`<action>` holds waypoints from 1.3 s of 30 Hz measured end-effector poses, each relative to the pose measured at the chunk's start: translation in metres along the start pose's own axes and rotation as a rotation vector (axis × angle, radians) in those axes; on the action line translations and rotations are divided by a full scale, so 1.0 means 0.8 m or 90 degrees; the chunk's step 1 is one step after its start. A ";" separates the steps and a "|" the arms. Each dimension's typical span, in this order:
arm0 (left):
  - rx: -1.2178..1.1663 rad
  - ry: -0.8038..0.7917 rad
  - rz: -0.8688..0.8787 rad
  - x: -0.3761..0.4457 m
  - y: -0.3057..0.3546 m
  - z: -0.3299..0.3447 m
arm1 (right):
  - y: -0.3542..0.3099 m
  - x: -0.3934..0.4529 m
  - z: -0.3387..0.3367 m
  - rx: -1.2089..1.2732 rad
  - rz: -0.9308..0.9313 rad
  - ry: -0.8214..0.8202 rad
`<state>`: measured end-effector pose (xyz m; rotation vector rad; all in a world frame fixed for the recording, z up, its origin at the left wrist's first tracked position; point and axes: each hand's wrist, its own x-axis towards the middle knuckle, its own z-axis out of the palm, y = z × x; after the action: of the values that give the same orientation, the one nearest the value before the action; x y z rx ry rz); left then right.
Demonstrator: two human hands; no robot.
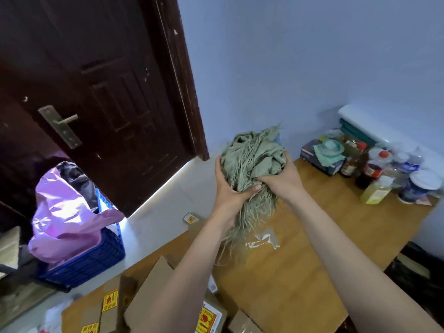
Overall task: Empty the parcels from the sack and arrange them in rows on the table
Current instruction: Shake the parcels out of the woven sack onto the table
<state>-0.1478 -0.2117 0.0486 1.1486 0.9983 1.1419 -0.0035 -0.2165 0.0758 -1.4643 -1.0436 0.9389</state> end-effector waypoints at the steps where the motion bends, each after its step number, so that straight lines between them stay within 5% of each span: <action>1: 0.013 -0.005 -0.010 0.009 -0.010 0.015 | 0.009 0.007 -0.012 -0.001 0.010 0.016; 23: 0.164 -0.138 -0.338 0.184 -0.284 0.247 | 0.272 0.196 -0.222 -0.281 0.288 0.075; 32: 0.215 -0.175 -0.343 0.250 -0.394 0.306 | 0.356 0.251 -0.267 -0.416 0.376 0.091; 36: 0.218 -0.166 -0.319 0.277 -0.400 0.336 | 0.358 0.281 -0.277 -0.579 0.427 0.190; 39: 0.186 -0.208 -0.333 0.297 -0.399 0.359 | 0.364 0.298 -0.279 -0.589 0.360 0.281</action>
<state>0.2170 -0.0334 -0.2271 1.1618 1.1393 0.3866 0.3157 -0.0751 -0.1881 -2.6871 -0.7492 0.4303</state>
